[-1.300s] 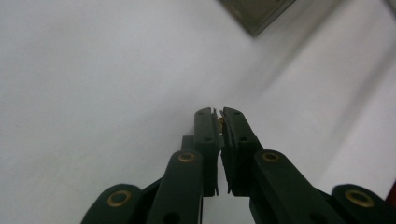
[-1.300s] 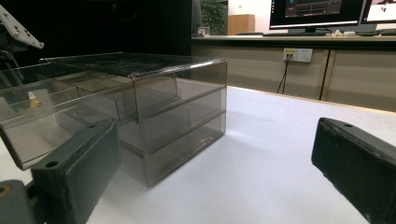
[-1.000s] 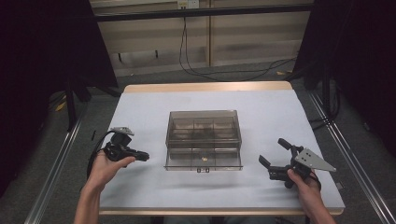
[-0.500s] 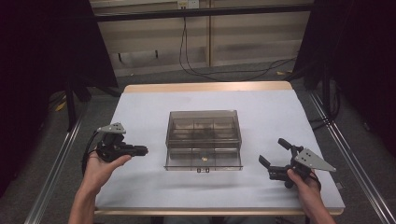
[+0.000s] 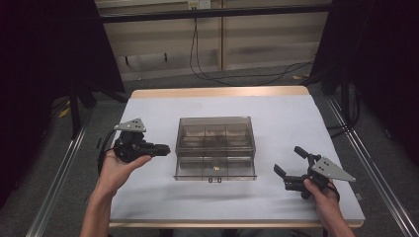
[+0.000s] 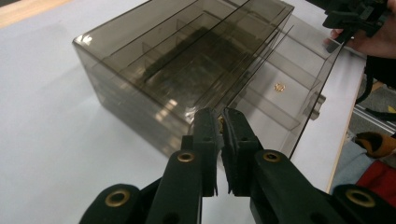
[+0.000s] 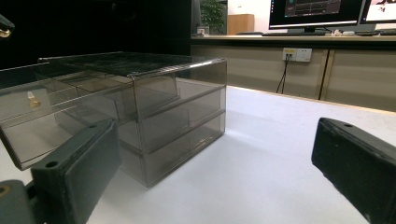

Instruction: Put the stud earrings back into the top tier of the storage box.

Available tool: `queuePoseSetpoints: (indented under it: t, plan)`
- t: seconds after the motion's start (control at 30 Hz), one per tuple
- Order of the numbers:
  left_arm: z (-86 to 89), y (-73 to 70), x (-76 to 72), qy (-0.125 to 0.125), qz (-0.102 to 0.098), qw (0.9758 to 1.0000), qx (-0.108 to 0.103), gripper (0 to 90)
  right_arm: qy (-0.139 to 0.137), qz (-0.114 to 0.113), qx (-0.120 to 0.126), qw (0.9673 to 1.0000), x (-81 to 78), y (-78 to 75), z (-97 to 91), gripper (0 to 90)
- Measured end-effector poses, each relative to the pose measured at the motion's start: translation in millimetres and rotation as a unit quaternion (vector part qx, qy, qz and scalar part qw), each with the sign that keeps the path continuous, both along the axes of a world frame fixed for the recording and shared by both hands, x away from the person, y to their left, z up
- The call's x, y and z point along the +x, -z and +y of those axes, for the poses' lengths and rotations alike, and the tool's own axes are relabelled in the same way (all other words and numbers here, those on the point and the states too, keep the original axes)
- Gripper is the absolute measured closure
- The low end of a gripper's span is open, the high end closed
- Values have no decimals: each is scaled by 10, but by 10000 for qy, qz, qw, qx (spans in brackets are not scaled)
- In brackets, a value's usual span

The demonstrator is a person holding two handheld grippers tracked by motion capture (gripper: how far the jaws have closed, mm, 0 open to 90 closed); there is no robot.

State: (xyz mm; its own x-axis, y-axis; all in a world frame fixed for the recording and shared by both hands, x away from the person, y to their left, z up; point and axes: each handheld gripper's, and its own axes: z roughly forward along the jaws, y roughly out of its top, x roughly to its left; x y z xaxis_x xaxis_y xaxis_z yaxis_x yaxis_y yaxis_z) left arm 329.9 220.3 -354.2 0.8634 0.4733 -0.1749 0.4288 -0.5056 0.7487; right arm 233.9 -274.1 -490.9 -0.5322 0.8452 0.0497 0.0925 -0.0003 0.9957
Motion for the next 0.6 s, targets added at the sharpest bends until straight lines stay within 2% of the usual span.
queuePoseSetpoints:
  t: [0.13, 0.17, 0.2, 0.27, 0.33, 0.4, 0.47, 0.5, 0.53, 0.57, 0.6]
  plan:
    - [-202, -112, 10, 248, -33, 9997, 38, 849, -1, -1, -1, 10000, 0, 0, 0, 5]
    - [-202, -112, 10, 248, -33, 9997, 38, 849, 4, -2, -6, 10000, 1, 0, 0, 5]
    - [-304, -154, 12, 373, -80, 9992, 127, 849, 4, 2, -5, 10000, 0, 0, 0, 5]
    - [-402, -179, 20, 486, -89, 9986, 214, 849, 6, 1, -9, 10000, 0, 0, 1, 5]
    - [-551, -179, 23, 613, -23, 9977, 286, 850, 5, -5, -7, 10000, 0, 0, 1, 5]
    - [-664, -189, 39, 859, -76, 9947, 557, 850, 2, -6, -10, 10000, -1, 0, 1, 5]
    - [-750, -205, 46, 933, -71, 9939, 578, 850, -1, -9, -6, 10000, -1, 0, -1, 5]
    - [-797, -224, 57, 1045, -83, 9925, 625, 850, 0, -8, -5, 10000, -1, 0, -1, 5]
    - [-845, -233, 50, 1032, -68, 9927, 618, 850, -2, -9, -6, 10000, -1, 0, 0, 5]
    - [-885, -247, 57, 1111, -100, 9912, 706, 850, -4, -6, -5, 10000, 0, 0, -1, 5]
    - [-918, -253, 54, 1121, -86, 9910, 728, 849, -5, -6, -1, 10000, 0, 0, -1, 5]
